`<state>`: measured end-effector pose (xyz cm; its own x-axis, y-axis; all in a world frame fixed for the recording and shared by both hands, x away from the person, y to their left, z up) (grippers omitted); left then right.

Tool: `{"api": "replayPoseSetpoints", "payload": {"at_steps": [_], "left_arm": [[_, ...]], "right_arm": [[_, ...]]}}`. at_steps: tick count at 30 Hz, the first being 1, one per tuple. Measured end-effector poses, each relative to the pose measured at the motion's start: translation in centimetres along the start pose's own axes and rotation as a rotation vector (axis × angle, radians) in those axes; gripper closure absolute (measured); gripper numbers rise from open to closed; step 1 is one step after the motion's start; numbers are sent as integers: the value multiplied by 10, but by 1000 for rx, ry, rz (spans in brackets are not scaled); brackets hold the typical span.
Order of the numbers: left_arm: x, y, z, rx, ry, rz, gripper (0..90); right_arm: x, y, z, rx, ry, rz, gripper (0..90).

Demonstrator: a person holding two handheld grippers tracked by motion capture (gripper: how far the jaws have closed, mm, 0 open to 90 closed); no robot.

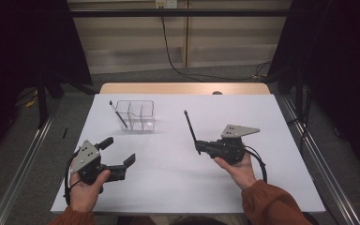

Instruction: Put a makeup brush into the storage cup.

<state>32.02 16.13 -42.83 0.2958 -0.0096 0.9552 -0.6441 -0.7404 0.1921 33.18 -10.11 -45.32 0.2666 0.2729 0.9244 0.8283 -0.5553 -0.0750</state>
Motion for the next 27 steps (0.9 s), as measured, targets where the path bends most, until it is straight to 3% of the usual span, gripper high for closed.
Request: {"api": "replayPoseSetpoints", "payload": {"at_steps": [7, 14, 27], "left_arm": [[2, 18, 17, -42, -19, 24, 39], [5, 34, 34, -86, -26, 21, 39], [16, 54, 57, -138, -16, 39, 36]], "right_arm": [[4, -5, 8, 23, -11, -7, 847], [7, -14, 15, 44, 11, -14, 847], [3, -20, 22, 61, 11, -15, 847]]}}
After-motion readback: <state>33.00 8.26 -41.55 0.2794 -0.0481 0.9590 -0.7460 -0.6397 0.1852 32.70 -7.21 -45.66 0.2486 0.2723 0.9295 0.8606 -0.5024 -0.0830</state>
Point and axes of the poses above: each handheld gripper's, and its own axes: z roughly forward along the jaws, x roughly out of its top, y roughly to its right, the point moved 9 cm from there along z, roughly forward along the jaws, and after that the axes turned 9 degrees about -z, right-handed, at the moved point
